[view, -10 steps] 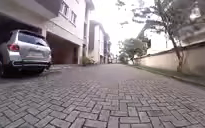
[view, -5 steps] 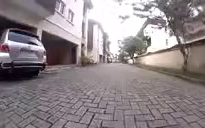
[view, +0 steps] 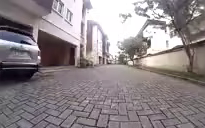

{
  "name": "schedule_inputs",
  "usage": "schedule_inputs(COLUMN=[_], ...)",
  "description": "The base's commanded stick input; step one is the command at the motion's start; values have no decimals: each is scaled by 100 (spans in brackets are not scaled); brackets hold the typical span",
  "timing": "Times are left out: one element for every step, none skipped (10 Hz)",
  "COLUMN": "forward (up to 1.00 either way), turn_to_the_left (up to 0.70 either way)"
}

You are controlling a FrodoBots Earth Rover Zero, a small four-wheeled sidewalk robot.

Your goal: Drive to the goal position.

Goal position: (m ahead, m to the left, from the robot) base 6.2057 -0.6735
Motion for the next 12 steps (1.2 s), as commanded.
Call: schedule_inputs(forward=[70, 70, 70, 70, 70, 70, 70, 70, 70, 70, 70, 70], turn_to_the_left=[0, 0, 0, 0, 0, 0, 0, 0, 0, 0, 0, 0])
